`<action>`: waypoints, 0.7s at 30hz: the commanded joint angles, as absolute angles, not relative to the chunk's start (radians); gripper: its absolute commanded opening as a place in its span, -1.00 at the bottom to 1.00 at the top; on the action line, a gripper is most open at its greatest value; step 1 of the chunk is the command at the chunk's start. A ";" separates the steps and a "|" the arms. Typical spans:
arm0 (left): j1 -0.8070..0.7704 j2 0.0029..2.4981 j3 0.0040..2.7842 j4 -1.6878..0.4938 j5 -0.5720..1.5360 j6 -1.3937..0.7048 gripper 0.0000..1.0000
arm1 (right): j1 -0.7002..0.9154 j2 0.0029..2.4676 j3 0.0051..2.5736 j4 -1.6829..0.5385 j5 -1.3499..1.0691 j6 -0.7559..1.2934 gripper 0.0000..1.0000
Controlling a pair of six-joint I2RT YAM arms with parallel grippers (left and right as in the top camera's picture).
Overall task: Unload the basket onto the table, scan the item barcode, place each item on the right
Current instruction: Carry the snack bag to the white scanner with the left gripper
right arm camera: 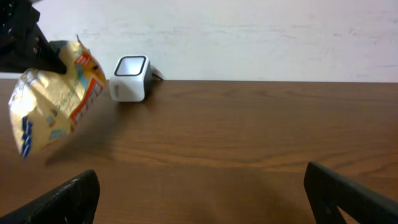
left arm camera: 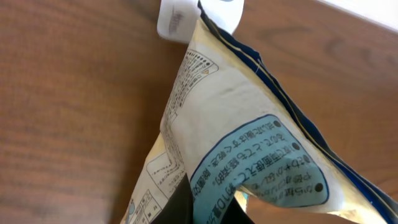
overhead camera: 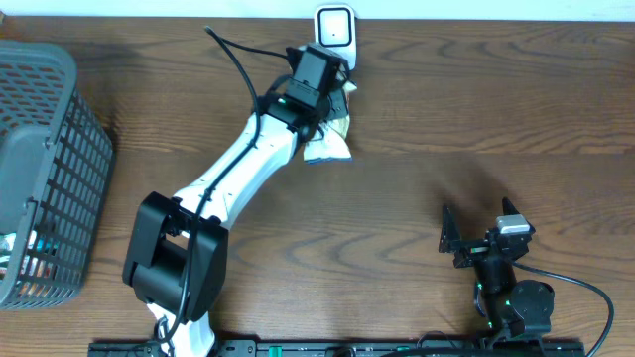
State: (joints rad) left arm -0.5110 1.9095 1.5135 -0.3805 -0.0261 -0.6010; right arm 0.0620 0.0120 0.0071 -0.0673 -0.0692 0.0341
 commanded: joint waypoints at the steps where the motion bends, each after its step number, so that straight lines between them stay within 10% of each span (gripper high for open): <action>1: -0.542 1.893 1.531 -0.416 -0.111 -0.635 -0.53 | 0.056 0.007 0.006 -0.071 -0.062 0.044 0.99; 3: -0.558 1.895 1.531 -0.422 -0.142 -0.634 0.08 | 0.056 0.007 0.006 -0.072 -0.062 0.044 0.98; 6: -0.569 1.895 1.531 -0.406 -0.152 -0.634 0.36 | 0.056 0.007 0.006 -0.071 -0.062 0.044 0.99; 14: -0.549 1.840 1.555 -0.345 -0.139 -0.424 0.39 | 0.056 0.007 0.006 -0.072 -0.062 0.044 0.99; 17: -0.537 1.780 1.564 -0.301 -0.140 -0.303 0.10 | 0.056 0.007 0.006 -0.072 -0.062 0.044 0.98; 21: -0.513 1.738 1.564 -0.294 -0.143 -0.258 -0.79 | 0.056 0.007 0.006 -0.072 -0.062 0.044 0.99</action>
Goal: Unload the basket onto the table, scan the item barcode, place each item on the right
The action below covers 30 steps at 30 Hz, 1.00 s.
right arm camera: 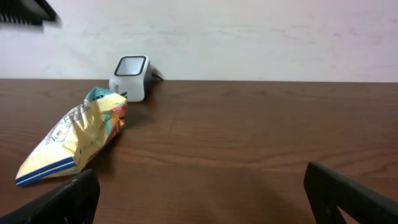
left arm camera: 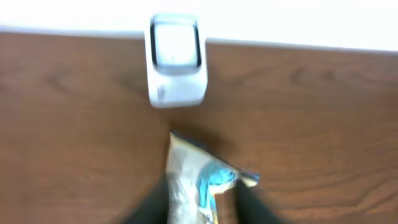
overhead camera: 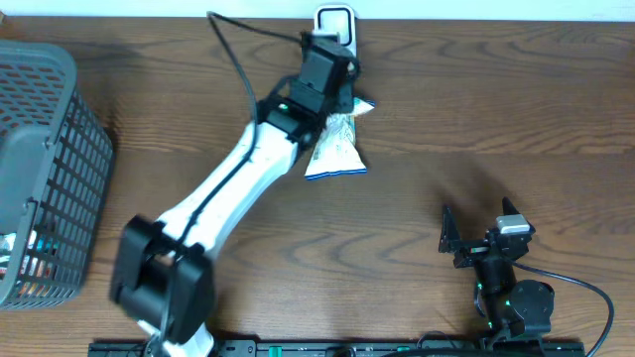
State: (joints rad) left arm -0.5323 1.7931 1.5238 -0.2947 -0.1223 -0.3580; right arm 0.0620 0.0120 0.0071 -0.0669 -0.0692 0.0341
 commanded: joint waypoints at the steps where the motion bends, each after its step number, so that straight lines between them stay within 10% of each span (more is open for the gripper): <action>1: -0.508 1.739 1.564 -0.299 -0.143 -0.259 -0.85 | 0.056 0.007 0.006 -0.072 -0.062 0.044 0.98; 30: -0.471 2.045 1.566 -0.315 0.172 -0.273 -0.85 | 0.056 0.007 0.006 -0.072 -0.062 0.044 0.98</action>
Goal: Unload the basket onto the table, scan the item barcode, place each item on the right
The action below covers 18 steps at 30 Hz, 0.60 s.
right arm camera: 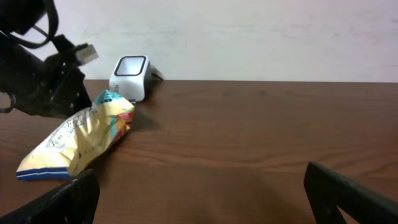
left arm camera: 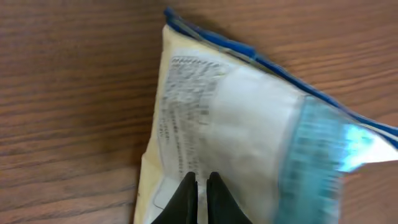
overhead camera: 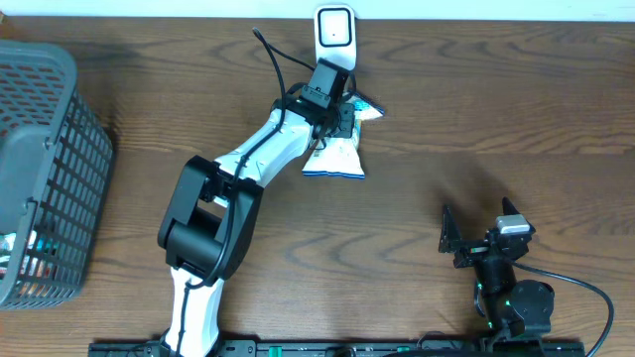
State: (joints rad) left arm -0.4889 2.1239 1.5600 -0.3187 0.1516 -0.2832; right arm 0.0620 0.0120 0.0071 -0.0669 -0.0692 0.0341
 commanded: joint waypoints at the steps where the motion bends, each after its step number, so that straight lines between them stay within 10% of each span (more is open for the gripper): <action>1: -0.467 2.019 1.566 -0.315 0.172 -0.269 -0.85 | 0.056 0.007 0.006 -0.072 -0.062 0.044 0.98; 18: -0.461 2.063 1.553 -0.448 0.174 -0.290 -0.85 | 0.056 0.007 0.006 -0.072 -0.062 0.044 0.98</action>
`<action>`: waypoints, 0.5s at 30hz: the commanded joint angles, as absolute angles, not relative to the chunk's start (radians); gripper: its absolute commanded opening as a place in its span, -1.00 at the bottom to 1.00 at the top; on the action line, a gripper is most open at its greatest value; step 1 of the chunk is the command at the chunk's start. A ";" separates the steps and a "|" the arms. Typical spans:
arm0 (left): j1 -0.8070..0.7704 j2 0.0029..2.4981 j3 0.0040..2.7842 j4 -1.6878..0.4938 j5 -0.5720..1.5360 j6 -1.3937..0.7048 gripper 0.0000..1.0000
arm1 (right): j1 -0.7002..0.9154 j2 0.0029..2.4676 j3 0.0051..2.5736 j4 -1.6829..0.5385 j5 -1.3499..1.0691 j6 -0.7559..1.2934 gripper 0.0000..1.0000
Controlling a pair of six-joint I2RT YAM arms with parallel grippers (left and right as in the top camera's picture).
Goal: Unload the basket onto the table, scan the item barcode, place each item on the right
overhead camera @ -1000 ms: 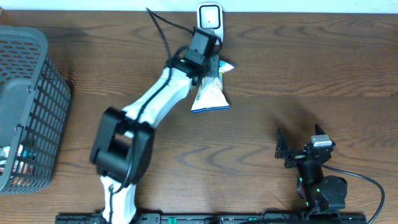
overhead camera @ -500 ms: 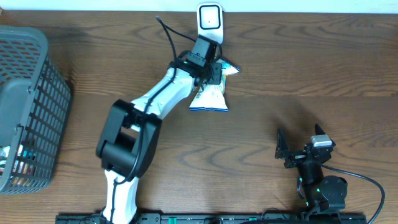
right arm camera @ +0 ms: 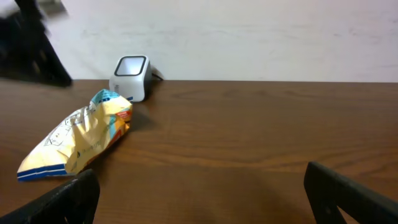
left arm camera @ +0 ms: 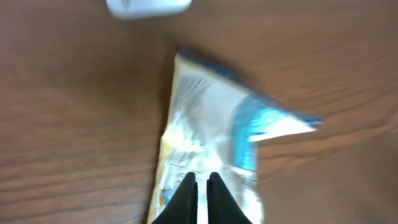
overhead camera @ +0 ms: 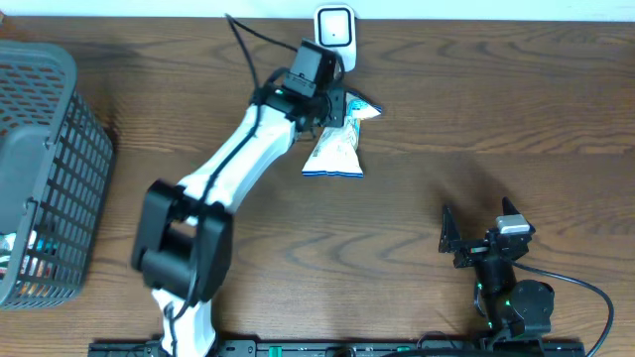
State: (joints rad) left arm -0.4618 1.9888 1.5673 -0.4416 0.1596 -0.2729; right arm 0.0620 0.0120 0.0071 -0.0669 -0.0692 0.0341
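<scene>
The item, a yellow-white snack bag (overhead camera: 335,147) with blue print, lies flat on the wooden table just in front of the white barcode scanner (overhead camera: 334,26). My left gripper (overhead camera: 331,103) hangs above the bag's far end. In the left wrist view its fingers (left arm camera: 189,190) are shut with nothing between them, and the bag (left arm camera: 211,130) and scanner (left arm camera: 148,6) lie below. The right wrist view shows the bag (right arm camera: 81,137) resting on the table by the scanner (right arm camera: 129,78). My right gripper (overhead camera: 474,238) stands open near the front right, far from the bag.
A grey wire basket (overhead camera: 40,169) with some items inside stands at the left edge. The table's far edge meets a white wall just behind the scanner. The left arm's cable loops over the table by the scanner.
The left gripper, still shut, was down against the bag and is now higher above it. The bag lies in nearly the same spot. The right arm has not moved.
The left gripper first held the bag in the air next to the scanner. Then the bag lay on the table in front of the scanner with the gripper above it. Later the shut gripper was down at the bag, and now it is above it again.
</scene>
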 commanded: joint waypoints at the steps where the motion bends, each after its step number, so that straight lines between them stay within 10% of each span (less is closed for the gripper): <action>1: -0.462 2.086 1.553 -0.449 0.189 -0.289 -0.85 | 0.056 0.007 0.006 -0.072 -0.062 0.044 0.98; 7: -0.472 2.176 1.553 -0.432 0.461 -0.289 -0.85 | 0.056 0.007 0.006 -0.072 -0.062 0.044 0.99; 15: -0.471 2.109 1.569 -0.426 0.255 -0.289 -0.85 | 0.056 0.007 0.006 -0.072 -0.062 0.044 0.99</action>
State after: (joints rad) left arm -0.4782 2.1578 1.5600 -0.4191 0.3386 -0.2882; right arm 0.0620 0.0120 0.0071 -0.0669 -0.0692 0.0341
